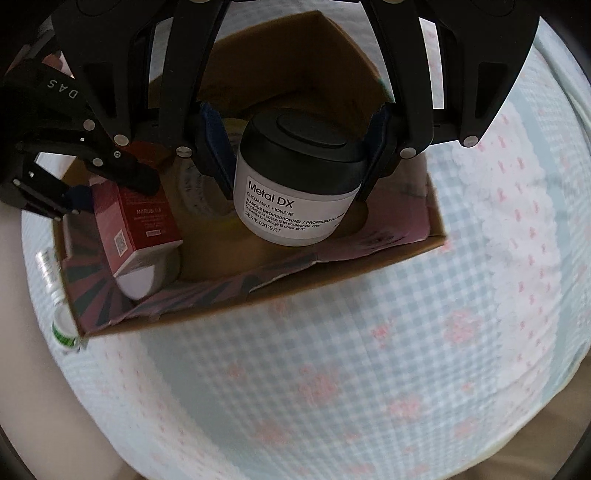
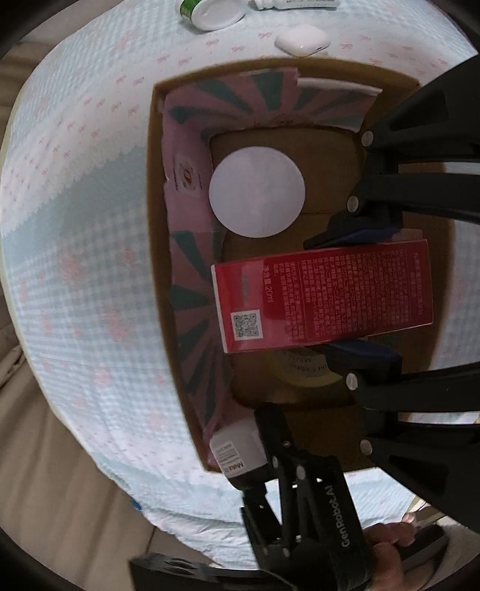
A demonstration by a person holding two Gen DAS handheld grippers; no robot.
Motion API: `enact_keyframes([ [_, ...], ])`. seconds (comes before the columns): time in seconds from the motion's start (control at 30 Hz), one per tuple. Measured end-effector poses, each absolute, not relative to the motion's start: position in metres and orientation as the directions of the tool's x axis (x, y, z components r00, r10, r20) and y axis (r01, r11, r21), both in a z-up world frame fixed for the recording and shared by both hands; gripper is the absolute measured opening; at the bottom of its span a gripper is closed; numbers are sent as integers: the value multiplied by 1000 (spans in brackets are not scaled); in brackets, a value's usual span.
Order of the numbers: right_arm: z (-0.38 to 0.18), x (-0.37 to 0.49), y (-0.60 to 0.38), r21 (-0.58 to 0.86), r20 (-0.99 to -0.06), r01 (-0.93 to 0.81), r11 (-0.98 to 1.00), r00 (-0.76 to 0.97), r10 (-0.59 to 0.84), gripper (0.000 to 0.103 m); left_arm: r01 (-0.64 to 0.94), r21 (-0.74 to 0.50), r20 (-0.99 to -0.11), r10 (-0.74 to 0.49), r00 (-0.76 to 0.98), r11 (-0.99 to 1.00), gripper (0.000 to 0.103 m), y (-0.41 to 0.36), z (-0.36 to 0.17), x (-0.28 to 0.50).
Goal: Organize rigid objects
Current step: 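Open both tools to release the jar and red box into the box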
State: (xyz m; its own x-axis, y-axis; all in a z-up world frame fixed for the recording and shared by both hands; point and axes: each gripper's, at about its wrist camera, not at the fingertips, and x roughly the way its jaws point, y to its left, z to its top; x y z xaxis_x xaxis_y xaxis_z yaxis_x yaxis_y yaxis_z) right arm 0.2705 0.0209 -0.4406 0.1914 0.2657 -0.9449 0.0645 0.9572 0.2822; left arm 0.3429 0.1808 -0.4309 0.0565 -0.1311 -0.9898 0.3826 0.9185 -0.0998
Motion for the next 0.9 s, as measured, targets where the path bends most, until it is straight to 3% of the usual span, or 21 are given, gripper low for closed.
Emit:
enact_keyframes([
  [0.23, -452, 269, 24, 260, -955, 46, 965, 161, 250, 41, 409, -92, -992, -121, 46, 908, 59, 176, -433, 344],
  [0.27, -454, 270, 25, 250, -958, 39, 968, 153, 241, 41, 413, -93, -991, -125, 51, 906, 66, 175, -430, 344],
  [0.3, -456, 268, 25, 239, -961, 32, 971, 150, 232, 43, 416, -95, -990, -131, 59, 905, 95, 174, -427, 345],
  [0.33, -454, 266, 25, 234, -960, 23, 972, 165, 228, 56, 418, -97, -988, -138, 69, 903, 102, 174, -423, 345],
  [0.37, -450, 263, 25, 225, -957, 11, 974, 190, 218, 86, 421, -111, -983, -162, 86, 900, 103, 174, -417, 345],
  [0.4, -448, 260, 24, 224, -954, 0, 975, 203, 219, 101, 422, -119, -981, -173, 91, 899, 103, 174, -413, 345],
  [0.9, -416, 228, 19, 223, -923, -32, 974, 315, 222, 103, 346, -98, -981, -149, 125, 933, 103, 188, -388, 323],
])
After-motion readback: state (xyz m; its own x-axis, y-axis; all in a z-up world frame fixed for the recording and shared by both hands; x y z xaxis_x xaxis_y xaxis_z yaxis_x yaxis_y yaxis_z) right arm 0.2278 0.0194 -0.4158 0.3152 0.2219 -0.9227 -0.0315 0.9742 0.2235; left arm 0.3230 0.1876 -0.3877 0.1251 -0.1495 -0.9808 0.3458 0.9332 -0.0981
